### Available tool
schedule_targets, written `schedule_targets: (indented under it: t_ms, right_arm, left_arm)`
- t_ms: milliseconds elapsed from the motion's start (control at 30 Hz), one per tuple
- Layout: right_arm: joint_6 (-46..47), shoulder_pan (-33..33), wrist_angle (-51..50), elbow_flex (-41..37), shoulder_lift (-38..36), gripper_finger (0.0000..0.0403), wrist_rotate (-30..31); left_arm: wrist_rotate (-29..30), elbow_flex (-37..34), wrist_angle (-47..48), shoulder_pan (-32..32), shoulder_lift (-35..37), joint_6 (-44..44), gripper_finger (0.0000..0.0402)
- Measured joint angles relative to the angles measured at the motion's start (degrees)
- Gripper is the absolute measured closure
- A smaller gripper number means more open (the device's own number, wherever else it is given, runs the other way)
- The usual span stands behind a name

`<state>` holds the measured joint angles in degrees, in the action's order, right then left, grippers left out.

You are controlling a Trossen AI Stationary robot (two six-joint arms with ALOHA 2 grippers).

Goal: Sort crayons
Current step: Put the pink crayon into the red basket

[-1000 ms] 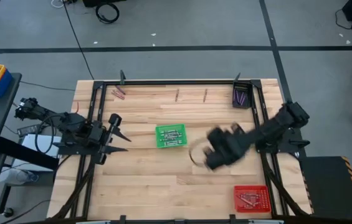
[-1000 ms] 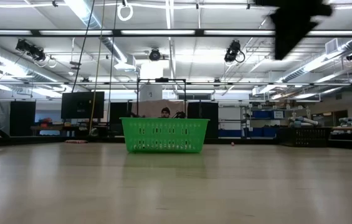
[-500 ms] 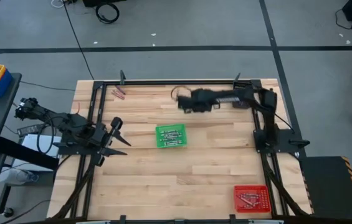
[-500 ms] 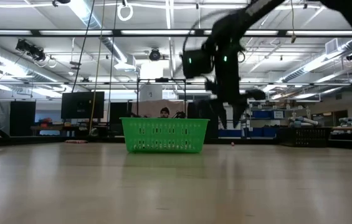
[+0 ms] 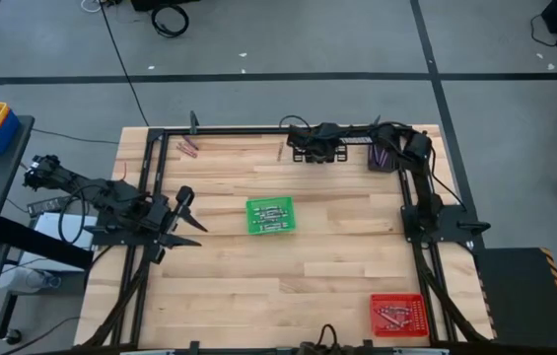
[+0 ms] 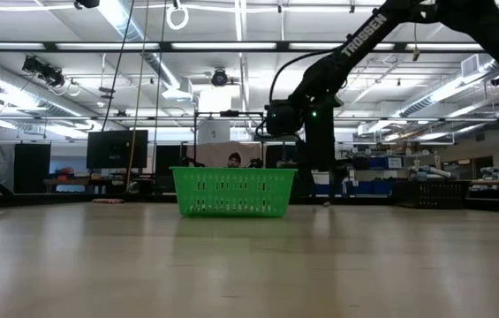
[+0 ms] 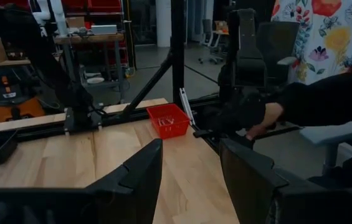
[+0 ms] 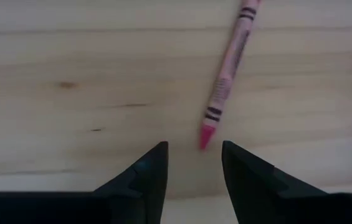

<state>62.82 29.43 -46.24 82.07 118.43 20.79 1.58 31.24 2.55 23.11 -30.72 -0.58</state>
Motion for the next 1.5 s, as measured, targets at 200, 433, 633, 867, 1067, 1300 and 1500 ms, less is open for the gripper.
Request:
schedule_targets:
  t_ms: [200,433,633,867,1067,1300,1500]
  right_arm:
    - [3.68,1.6,0.55,0.04,-0.45,0.0247,0.0]
    - [6.46,3.98,14.22,-0.95,-0.43,0.0247,0.13]
    - [8.91,5.69,12.89,-0.97,-0.45,0.0258,2.27]
    - [7.78,5.8,11.18,-0.97,-0.44,0.0267,2.5]
    - [7.38,5.15,14.05,-0.97,-0.43,0.0264,2.5]
    - [7.48,5.18,14.39,-0.95,2.15,0.0258,3.45]
    - [2.72,4.74,12.56,0.89,3.95,0.0264,5.33]
  left_arm:
    - [0.0,0.0,0.02,0.0,-0.02,0.02,0.0228]
    - [0.0,0.0,0.0,0.0,-0.02,0.06,0.0228]
    - [0.01,0.0,0.33,0.0,-0.02,0.04,0.0228]
    - [0.0,0.0,0.59,0.0,-0.02,0.0,0.0228]
    - [0.0,0.0,0.53,0.0,0.0,0.0,0.0228]
    - [0.02,0.0,0.46,0.0,0.0,-0.02,0.0228]
    - [0.02,0.0,0.46,0.0,-0.02,-0.07,0.0228]
